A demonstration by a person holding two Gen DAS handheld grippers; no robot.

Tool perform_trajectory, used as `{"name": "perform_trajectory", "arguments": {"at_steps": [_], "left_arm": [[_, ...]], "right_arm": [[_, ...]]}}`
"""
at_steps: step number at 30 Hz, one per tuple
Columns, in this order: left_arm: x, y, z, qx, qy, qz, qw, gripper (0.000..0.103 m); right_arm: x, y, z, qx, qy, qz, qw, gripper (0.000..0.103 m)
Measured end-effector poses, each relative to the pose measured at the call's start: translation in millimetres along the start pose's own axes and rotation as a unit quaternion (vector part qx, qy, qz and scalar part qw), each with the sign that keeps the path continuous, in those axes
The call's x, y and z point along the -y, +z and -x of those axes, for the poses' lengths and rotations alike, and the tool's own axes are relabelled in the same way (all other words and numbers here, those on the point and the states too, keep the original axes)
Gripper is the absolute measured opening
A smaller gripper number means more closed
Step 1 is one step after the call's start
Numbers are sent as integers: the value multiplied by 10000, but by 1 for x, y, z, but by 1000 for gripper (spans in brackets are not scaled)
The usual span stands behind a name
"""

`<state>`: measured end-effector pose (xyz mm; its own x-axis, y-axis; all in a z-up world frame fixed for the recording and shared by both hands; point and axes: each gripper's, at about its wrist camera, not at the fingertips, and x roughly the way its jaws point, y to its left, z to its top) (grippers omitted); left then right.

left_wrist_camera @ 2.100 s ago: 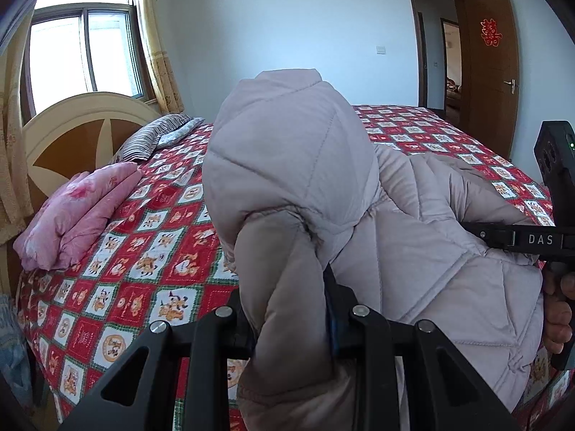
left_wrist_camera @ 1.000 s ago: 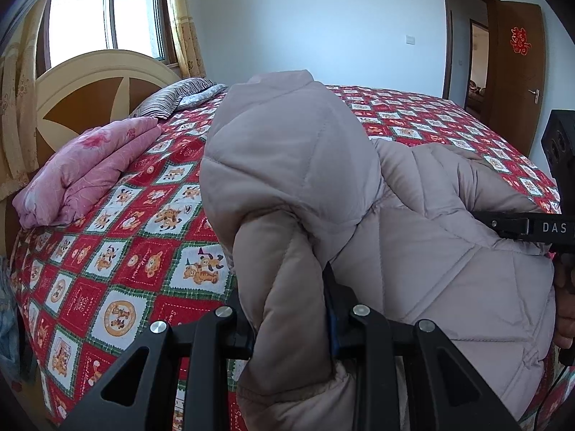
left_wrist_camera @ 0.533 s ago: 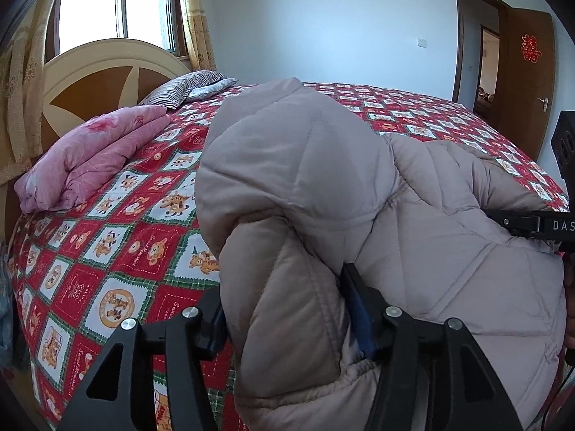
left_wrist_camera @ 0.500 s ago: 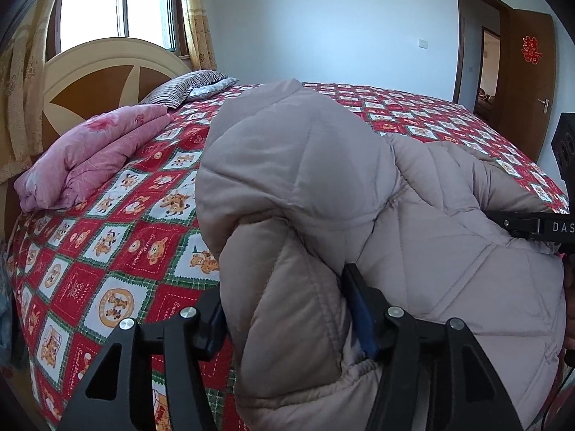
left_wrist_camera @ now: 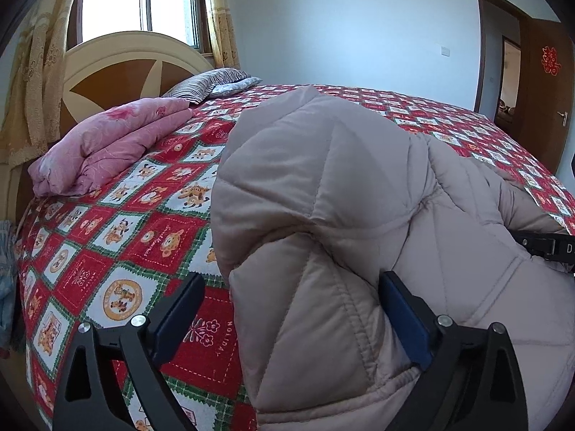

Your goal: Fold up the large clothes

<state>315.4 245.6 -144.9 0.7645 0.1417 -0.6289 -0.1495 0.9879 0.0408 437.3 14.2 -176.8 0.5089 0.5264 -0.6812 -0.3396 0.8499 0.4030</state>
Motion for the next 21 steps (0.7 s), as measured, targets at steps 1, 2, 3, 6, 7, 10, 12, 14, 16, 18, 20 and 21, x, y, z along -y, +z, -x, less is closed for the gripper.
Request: {"name": "perform_trajectory", "arguments": {"at_steps": [1,2,3,6,7,10,12,14,16,18,20,21], "left_arm": [[0,0,0,-1,2,10,10000,98],[0,0,1,6,26,10,10000,98],[1,0,2,23,68,1,10000,98],[5,1,10,104,208,-74,9997,98],[6,1,13,117,250,-86,9996,98],[7,2,31,211,436,-158,9987,98],[7,2,54,399,554,-209,9974,98],[7,0,84,652,594,-212,9959,98],[5,-4,114,872,577,-153,9944,98],[2,-8,140,1066,563,-50,9927,98],[0,-9,159,1221,531,34,9911,98],[-1,-10,169,1291,527,70,9902,98]], "right_arm": [[1,0,0,11,-30,-1,10000,49],[2,-1,0,15,-53,-7,10000,54],[3,-1,0,17,-68,-20,10000,57],[6,-1,4,53,-110,-56,9999,62],[5,-1,6,62,-115,-51,9999,63],[3,-2,17,153,-179,-40,9997,65],[-2,-2,34,297,-317,-18,9991,67],[-15,-6,58,505,-564,130,9970,69],[-31,-14,85,819,-734,425,9930,77],[-47,-24,112,1164,-806,634,9879,86],[-60,-35,133,1437,-741,729,9842,88],[-65,-38,139,1504,-731,758,9830,88]]}}
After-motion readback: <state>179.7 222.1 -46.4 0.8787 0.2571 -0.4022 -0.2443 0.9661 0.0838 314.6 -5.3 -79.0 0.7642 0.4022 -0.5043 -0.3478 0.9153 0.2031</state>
